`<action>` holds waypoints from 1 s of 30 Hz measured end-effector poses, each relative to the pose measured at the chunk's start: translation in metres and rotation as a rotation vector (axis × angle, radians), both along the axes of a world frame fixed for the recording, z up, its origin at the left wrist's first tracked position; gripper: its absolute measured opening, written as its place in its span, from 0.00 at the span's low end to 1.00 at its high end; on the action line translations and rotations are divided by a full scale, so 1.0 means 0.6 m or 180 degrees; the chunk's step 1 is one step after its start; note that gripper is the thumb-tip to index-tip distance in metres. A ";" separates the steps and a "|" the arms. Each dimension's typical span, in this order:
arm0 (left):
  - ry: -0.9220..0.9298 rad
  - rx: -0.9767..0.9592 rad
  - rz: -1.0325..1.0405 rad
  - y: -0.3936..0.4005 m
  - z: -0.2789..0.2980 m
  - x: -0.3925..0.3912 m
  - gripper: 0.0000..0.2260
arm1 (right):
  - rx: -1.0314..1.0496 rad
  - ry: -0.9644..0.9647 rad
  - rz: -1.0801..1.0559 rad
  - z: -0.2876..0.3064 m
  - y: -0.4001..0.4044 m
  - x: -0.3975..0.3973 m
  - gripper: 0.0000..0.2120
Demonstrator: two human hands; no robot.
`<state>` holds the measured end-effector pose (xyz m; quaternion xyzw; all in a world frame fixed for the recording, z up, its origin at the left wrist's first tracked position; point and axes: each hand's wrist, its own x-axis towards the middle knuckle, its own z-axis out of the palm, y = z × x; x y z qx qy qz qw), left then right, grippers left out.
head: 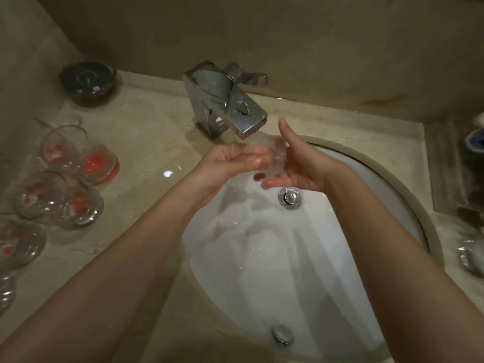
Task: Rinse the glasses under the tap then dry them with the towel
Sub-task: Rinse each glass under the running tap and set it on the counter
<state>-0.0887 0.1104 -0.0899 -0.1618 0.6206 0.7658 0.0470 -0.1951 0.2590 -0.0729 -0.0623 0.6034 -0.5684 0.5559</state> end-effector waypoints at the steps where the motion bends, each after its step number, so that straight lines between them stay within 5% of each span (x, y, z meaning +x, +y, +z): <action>1: 0.0001 -0.0036 -0.0028 0.002 -0.001 0.001 0.15 | 0.0099 0.0036 0.0061 0.000 -0.005 0.002 0.26; 5: -0.0308 0.0038 0.0172 0.007 0.006 0.005 0.10 | -0.0258 0.0423 -0.0200 -0.006 -0.013 0.027 0.06; 8: -0.0486 0.0239 0.0416 0.012 0.000 0.011 0.03 | -0.0186 0.0460 -0.0493 -0.009 -0.011 0.035 0.04; 11: -0.0222 -0.0315 0.0256 0.027 -0.011 0.021 0.07 | 0.0676 0.0047 -0.0517 -0.008 -0.015 0.041 0.25; 13: -0.0134 -0.0386 0.0287 0.040 -0.008 0.025 0.09 | 0.0943 0.0108 -0.0678 -0.009 -0.023 0.045 0.27; 18: -0.0566 0.0290 0.0504 0.035 0.016 0.008 0.05 | 0.0725 0.2023 -0.1105 -0.034 -0.031 0.069 0.16; 20: -0.0689 0.0332 0.0373 0.030 0.021 0.001 0.04 | 0.0451 0.2239 -0.1233 -0.036 -0.024 0.076 0.12; 22: -0.0466 0.0135 0.0268 0.038 0.022 0.003 0.04 | 0.0647 0.1883 -0.1310 -0.037 -0.021 0.067 0.12; 26: -0.0061 -0.0825 0.0193 0.056 0.015 0.025 0.10 | 0.0904 -0.0327 -0.0912 -0.016 -0.018 0.034 0.23; 28: -0.0023 -0.1012 0.0186 0.059 0.017 0.023 0.08 | 0.0814 -0.0486 -0.0822 -0.016 -0.018 0.035 0.19; 30: -0.0144 -0.0908 0.0390 0.057 0.021 0.008 0.08 | 0.0688 -0.0010 -0.1132 -0.029 -0.024 0.046 0.16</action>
